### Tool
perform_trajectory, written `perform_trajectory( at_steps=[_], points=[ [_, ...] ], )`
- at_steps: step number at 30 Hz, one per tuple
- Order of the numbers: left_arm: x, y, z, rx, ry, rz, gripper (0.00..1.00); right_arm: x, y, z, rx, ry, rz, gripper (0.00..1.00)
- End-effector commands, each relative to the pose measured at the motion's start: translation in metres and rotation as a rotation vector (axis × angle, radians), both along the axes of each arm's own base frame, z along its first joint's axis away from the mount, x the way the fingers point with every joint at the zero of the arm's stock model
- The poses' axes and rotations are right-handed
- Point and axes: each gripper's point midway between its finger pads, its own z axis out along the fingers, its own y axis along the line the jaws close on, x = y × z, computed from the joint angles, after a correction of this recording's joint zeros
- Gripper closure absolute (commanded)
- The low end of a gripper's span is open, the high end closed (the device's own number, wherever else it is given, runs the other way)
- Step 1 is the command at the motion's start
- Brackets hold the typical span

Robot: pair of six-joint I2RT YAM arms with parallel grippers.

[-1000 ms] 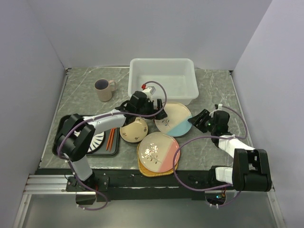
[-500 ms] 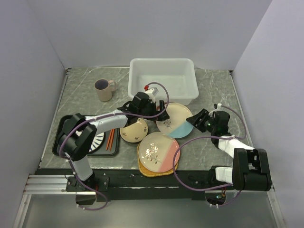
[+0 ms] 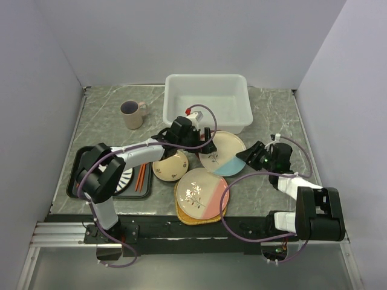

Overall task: Place the plates into the plastic bin on the countertop
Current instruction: Pick up the plate at the center of the board.

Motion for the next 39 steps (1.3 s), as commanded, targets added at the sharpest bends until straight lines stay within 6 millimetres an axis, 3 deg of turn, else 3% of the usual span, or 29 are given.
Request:
perform_trajectory(
  at_steps=[1, 19, 29, 39],
  points=[
    [0.006, -0.014, 0.020, -0.037, -0.047, -0.025, 0.01, -0.002, 0.005, 0.010, 0.042, -0.036, 0.030, 0.45],
    [0.007, -0.015, -0.001, 0.038, -0.017, -0.010, 0.01, -0.015, 0.021, 0.060, 0.130, -0.172, 0.118, 0.55],
    [0.003, -0.014, -0.003, 0.052, -0.015, -0.003, 0.01, -0.023, 0.029, 0.064, 0.193, -0.195, 0.149, 0.60],
    [0.001, -0.016, -0.003, 0.054, -0.018, -0.008, 0.01, -0.023, 0.030, 0.068, 0.206, -0.211, 0.152, 0.71]
  ],
)
